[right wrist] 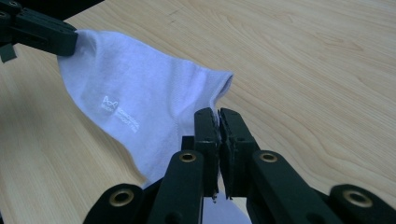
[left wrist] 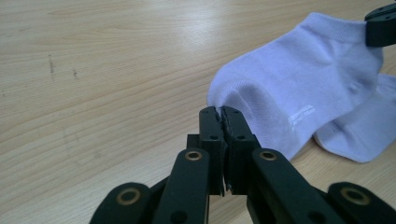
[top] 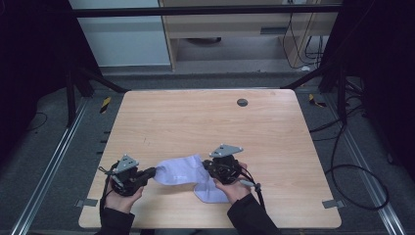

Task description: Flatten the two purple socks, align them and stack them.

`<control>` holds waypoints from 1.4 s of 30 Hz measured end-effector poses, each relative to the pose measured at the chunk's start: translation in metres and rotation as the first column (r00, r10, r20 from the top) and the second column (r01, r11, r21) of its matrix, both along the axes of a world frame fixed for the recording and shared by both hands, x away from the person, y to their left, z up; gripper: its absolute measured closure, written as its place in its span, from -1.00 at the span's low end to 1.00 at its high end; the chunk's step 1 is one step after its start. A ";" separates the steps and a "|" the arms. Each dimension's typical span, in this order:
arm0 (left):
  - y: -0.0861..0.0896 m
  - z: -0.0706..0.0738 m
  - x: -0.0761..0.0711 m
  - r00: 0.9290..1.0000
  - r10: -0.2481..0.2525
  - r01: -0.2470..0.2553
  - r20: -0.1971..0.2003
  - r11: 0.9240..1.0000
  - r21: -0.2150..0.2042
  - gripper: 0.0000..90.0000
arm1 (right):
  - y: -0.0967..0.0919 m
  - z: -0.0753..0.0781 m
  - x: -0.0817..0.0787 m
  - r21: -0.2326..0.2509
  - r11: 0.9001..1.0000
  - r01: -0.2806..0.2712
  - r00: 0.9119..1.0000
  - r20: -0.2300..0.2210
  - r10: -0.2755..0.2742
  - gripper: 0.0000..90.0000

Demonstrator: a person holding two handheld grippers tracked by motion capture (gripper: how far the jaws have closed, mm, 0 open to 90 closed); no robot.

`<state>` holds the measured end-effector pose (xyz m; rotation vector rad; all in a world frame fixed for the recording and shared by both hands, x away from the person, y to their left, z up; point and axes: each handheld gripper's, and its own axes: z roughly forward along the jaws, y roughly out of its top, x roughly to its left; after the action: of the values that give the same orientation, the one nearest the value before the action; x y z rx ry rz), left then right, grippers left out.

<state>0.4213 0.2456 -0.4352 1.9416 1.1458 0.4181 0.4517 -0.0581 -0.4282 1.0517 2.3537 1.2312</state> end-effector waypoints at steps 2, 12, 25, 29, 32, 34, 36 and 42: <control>-0.005 0.001 0.000 1.000 -0.009 0.009 -0.002 1.000 0.000 0.94 | -0.007 0.002 -0.003 -0.002 1.000 0.001 1.000 0.003 -0.001 0.93; -0.043 0.006 -0.003 0.996 -0.084 0.084 -0.006 0.996 0.011 0.94 | -0.046 0.005 -0.019 -0.006 0.999 0.032 0.999 0.002 -0.032 0.93; -0.075 0.008 0.000 0.988 -0.152 0.153 -0.027 0.988 0.013 0.94 | -0.080 0.006 -0.036 -0.002 0.998 0.061 0.998 -0.006 -0.061 0.93; -0.085 0.005 -0.001 0.983 -0.177 0.178 -0.040 0.984 0.025 0.94 | -0.088 0.003 -0.041 -0.006 0.997 0.071 0.997 -0.014 -0.071 0.93; -0.093 0.001 0.000 0.980 -0.193 0.195 -0.056 0.980 0.029 0.94 | -0.096 -0.002 -0.046 -0.011 0.997 0.082 0.996 -0.028 -0.082 0.93; -0.097 -0.002 0.000 0.976 -0.207 0.209 -0.068 0.977 0.038 0.94 | -0.101 -0.004 -0.048 -0.007 0.996 0.087 0.996 -0.033 -0.088 0.93; -0.101 -0.005 -0.001 0.974 -0.215 0.218 -0.075 0.975 0.044 0.94 | -0.105 -0.006 -0.050 -0.001 0.996 0.092 0.995 -0.037 -0.092 0.93; -0.106 -0.014 -0.001 0.968 -0.230 0.236 -0.098 0.970 0.055 0.94 | -0.109 -0.015 -0.054 -0.008 0.995 0.099 0.993 -0.060 -0.099 0.93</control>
<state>0.4205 0.1392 -0.4490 2.1431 0.9548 0.2461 0.3981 -0.1670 -0.4436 1.2042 2.3169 1.1730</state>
